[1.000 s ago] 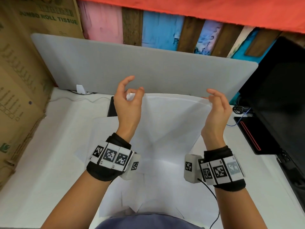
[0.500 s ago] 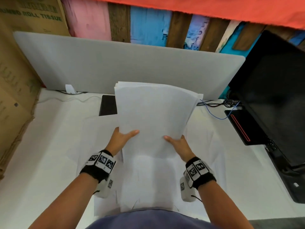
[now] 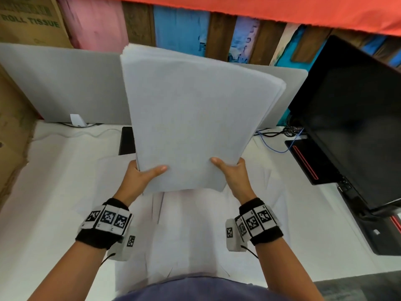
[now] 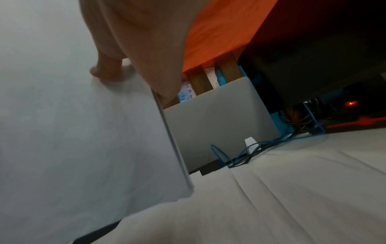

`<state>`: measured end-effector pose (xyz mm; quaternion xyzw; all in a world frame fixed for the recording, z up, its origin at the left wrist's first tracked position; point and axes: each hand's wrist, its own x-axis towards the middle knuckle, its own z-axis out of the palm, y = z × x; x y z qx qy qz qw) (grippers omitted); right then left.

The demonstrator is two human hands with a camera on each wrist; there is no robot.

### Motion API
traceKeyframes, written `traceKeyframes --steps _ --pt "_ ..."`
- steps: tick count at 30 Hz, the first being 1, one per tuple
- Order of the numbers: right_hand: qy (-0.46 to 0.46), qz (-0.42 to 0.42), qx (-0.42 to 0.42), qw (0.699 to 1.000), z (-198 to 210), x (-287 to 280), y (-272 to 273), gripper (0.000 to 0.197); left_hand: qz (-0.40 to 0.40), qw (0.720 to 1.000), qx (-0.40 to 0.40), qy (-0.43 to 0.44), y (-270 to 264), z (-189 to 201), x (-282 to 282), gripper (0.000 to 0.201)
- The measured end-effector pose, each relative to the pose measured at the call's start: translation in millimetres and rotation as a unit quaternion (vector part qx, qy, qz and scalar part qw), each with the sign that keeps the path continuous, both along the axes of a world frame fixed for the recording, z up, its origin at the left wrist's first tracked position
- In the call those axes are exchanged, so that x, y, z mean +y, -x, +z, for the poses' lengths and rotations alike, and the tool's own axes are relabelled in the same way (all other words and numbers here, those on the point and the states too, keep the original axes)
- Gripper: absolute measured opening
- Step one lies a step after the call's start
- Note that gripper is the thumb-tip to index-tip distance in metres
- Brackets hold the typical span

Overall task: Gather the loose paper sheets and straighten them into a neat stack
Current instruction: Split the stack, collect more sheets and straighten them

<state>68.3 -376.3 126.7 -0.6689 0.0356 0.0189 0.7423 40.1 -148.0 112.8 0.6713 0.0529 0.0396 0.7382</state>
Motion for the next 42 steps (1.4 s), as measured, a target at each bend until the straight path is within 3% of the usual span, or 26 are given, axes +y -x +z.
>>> traceKeyframes --steps 4,8,11,14,17,20,23,25,27,29,31,33,35,37,40,42 --pt "0.011 0.028 0.019 0.999 -12 2 4 0.026 0.019 0.998 -0.052 0.006 1 7 2 0.052" --pt "0.026 0.045 0.050 0.997 -24 9 8 0.025 0.033 0.998 -0.055 0.007 -2 2 3 0.067" --pt "0.017 0.016 0.055 0.998 -18 15 6 0.014 0.024 0.999 -0.020 -0.010 -2 -7 5 0.053" --pt "-0.019 -0.021 0.035 0.999 -4 16 -2 0.008 -0.001 0.999 0.033 -0.022 2 -21 8 0.061" --pt "-0.017 -0.028 -0.001 0.999 0 18 -10 0.009 0.010 0.997 0.064 -0.046 7 -29 9 0.026" --pt "0.060 0.026 0.005 0.998 -16 22 -13 0.029 0.052 0.993 0.073 -0.080 14 -44 16 0.025" --pt "0.178 0.068 0.088 0.978 -56 9 -11 0.040 0.117 0.983 0.118 -0.075 27 -66 34 0.029" --pt "0.237 -0.001 0.170 0.957 -86 -18 -10 0.054 0.157 0.974 0.149 -0.067 40 -80 50 0.031" --pt "0.307 -0.068 0.249 0.916 -109 -42 -7 0.070 0.188 0.963 0.179 -0.067 52 -92 65 0.031" --pt "0.370 -0.087 0.285 0.880 -120 -47 -3 0.083 0.208 0.955 0.200 -0.072 61 -102 76 0.031" --pt "0.385 -0.085 0.271 0.878 -121 -34 -1 0.092 0.214 0.950 0.215 -0.080 65 -111 80 0.030" --pt "0.358 -0.080 0.252 0.896 -122 -17 -1 0.097 0.211 0.946 0.231 -0.085 68 -119 78 0.026" --pt "0.293 -0.075 0.250 0.920 -122 -2 -5 0.094 0.201 0.944 0.244 -0.094 69 -127 74 0.024" --pt "0.253 -0.043 0.268 0.929 -121 7 -9 0.078 0.189 0.945 0.248 -0.096 70 -130 72 0.023" --pt "0.258 -0.007 0.256 0.932 -116 12 -12 0.057 0.181 0.948 0.246 -0.087 69 -130 70 0.018" --pt "0.266 -0.035 0.218 0.938 -110 6 -15 0.049 0.182 0.948 0.248 -0.083 69 -129 71 0.014"
